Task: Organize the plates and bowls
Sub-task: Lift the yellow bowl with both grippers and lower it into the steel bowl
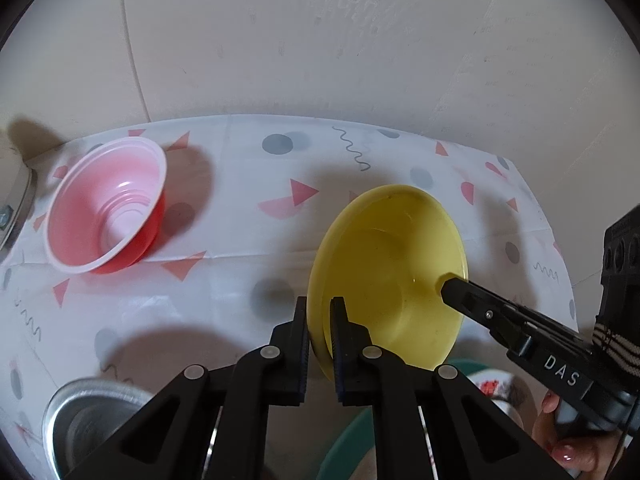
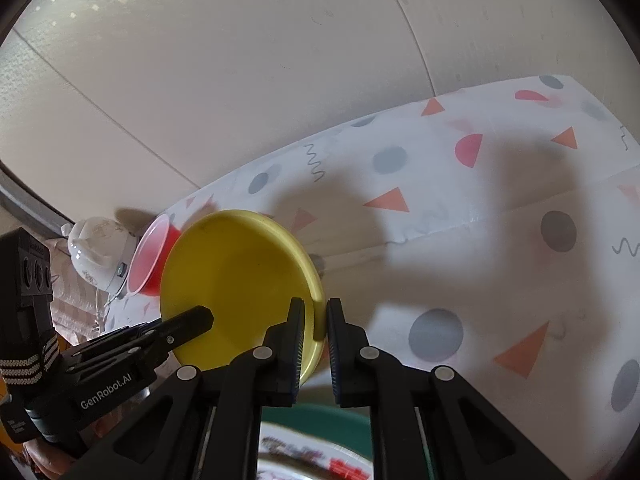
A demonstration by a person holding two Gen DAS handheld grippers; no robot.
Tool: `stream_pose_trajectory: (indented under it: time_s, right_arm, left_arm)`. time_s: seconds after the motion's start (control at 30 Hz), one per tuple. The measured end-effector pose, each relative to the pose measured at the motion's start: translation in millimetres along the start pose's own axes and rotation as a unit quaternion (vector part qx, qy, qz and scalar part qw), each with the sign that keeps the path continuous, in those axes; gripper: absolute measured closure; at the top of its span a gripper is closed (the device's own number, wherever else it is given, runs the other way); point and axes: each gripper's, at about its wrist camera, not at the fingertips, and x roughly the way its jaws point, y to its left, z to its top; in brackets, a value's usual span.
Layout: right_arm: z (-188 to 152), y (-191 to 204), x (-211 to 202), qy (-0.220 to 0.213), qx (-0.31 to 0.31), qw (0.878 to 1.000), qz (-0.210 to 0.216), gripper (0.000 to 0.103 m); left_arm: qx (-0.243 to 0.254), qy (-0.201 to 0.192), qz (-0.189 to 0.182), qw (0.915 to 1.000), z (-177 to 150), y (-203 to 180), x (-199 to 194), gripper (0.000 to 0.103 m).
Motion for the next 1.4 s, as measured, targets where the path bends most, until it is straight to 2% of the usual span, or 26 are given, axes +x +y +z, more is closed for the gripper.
stream_pose_trajectory:
  time_s: [0.33,0.47,0.73,0.97,1.1,1.4]
  right_arm:
    - [-10,16,-15,-0.016,-0.006,1.0,0.014,0.094]
    - [-14,24,-21,-0.031,-0.012,0.999,0.035,0.094]
    - [-20,50,-30,-0.038,-0.028,0.997,0.059,0.094]
    - [-37,79,-44,-0.038,-0.058,0.995,0.077,0.094]
    - [-49,94,-45,-0.03,-0.07,0.993,0.086,0.094]
    - [-73,125,-30,0.004,-0.097,0.99,0.102,0.094]
  left_arm:
    - [-0.022,-0.026,-0.039,0.9986,-24,23,-40,0.095]
    - [-0.021,-0.052,-0.041,0.9976,-28,30,-57,0.094]
    - [-0.041,-0.07,-0.055,0.9952,-44,54,-80,0.095]
    - [-0.036,-0.113,-0.044,0.992,-71,67,-116,0.095]
    - [-0.038,-0.13,-0.038,0.9901,-94,81,-131,0.095]
    - [-0.078,-0.119,-0.045,0.9888,-129,124,-133,0.095]
